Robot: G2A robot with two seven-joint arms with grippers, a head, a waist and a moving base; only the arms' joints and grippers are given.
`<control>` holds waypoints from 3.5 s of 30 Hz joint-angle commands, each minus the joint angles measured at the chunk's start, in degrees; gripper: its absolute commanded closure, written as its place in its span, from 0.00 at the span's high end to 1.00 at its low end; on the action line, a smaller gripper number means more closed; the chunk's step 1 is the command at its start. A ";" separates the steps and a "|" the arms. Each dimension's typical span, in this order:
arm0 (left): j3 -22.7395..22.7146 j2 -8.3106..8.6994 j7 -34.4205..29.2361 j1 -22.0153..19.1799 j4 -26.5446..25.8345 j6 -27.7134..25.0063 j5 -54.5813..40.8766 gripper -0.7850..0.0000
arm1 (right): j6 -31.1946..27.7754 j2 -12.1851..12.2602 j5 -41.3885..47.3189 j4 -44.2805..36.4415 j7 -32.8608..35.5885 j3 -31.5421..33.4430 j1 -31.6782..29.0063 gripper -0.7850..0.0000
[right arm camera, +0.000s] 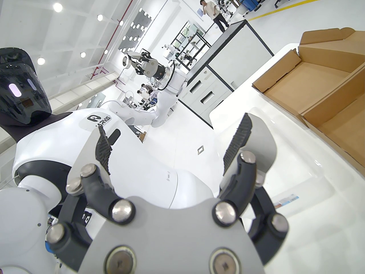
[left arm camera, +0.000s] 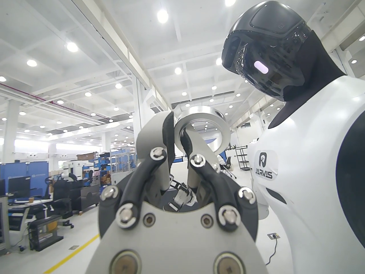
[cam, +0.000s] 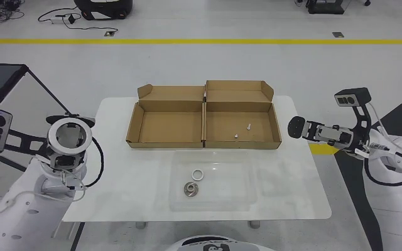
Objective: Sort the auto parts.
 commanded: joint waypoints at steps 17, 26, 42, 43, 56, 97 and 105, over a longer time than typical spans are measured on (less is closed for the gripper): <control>0.47 0.08 -33.84 -4.06 6.11 2.12 -6.02 0.00 | 0.00 0.00 0.00 0.00 0.00 0.00 0.00 1.00; 11.66 -1.30 -50.12 -20.52 9.43 8.64 -10.89 0.00 | 0.00 0.00 0.00 0.00 0.00 0.00 0.00 1.00; 38.57 -8.54 -70.61 -43.68 26.21 17.67 2.06 0.00 | 0.00 0.00 0.00 0.00 0.00 0.00 0.00 1.00; 40.14 -9.16 -70.84 -44.52 27.52 18.04 3.31 0.00 | 0.00 0.00 0.00 0.00 0.00 0.00 0.00 1.00; 47.15 -12.86 -71.11 -48.93 34.47 21.71 6.40 0.00 | 0.00 0.00 0.00 0.00 0.00 0.00 0.00 1.00; 71.06 -38.67 -89.91 -63.40 76.31 37.99 20.09 0.00 | 0.00 0.00 0.00 0.00 0.00 0.00 0.00 1.00; 71.74 -42.54 -89.02 -63.95 82.94 37.08 21.70 0.24 | 0.00 0.00 0.00 0.00 0.00 0.00 0.00 1.00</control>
